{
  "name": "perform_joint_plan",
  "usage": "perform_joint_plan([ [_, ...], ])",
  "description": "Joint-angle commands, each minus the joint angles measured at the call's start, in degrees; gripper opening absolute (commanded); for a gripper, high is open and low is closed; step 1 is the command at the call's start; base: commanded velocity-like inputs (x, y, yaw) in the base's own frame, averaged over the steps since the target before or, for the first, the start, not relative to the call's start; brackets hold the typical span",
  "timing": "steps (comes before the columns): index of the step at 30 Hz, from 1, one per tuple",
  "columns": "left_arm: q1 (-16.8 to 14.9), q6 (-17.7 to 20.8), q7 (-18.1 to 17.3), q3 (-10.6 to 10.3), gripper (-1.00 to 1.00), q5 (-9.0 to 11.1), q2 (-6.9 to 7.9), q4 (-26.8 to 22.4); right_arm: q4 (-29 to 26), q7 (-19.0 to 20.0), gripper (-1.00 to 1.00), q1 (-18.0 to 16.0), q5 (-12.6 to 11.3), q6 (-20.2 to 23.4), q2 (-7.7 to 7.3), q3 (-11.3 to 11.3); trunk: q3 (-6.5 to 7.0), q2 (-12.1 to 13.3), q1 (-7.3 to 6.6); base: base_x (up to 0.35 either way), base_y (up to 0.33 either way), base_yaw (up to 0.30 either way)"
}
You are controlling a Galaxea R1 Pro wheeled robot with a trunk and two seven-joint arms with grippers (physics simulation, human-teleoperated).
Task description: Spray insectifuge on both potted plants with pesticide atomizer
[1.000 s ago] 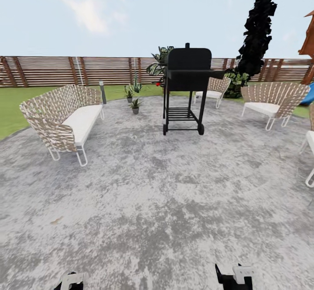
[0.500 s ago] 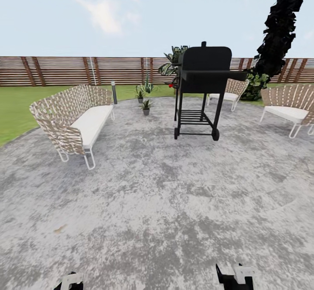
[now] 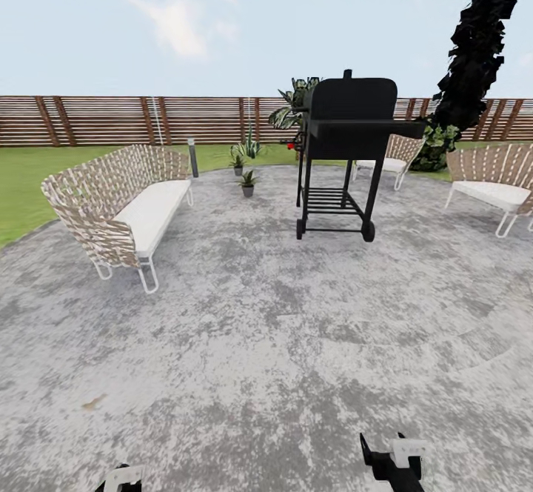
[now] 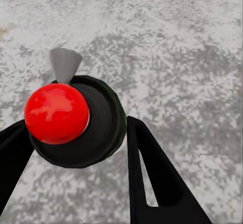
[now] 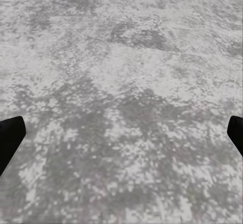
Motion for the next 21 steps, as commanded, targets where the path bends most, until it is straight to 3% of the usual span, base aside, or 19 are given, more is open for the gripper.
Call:
perform_joint_plan([
  [1, -0.03, -0.18, -0.04, 0.05, -1.0, 0.11, -0.01, 0.04, 0.21, 0.27, 1.0, 0.0, 0.33, -0.21, 0.1, -0.52, -0.05, -0.02, 0.01, 0.272, -0.093, 0.0],
  [17, -0.03, -0.18, -0.09, 0.04, -1.0, 0.05, -0.03, 0.03, 3.33, 0.11, 1.0, 0.06, 0.24, -0.27, -0.52, -0.7, -0.05, -0.02, 0.01, 0.29, -0.192, 0.0],
  [21, -0.03, -0.18, -0.09, 0.04, -1.0, 0.05, -0.03, 0.03, 3.37, 0.08, 1.0, 0.06, 0.24, -0.24, -0.69, -0.67, -0.05, -0.02, 0.01, 0.288, -0.208, -0.124],
])
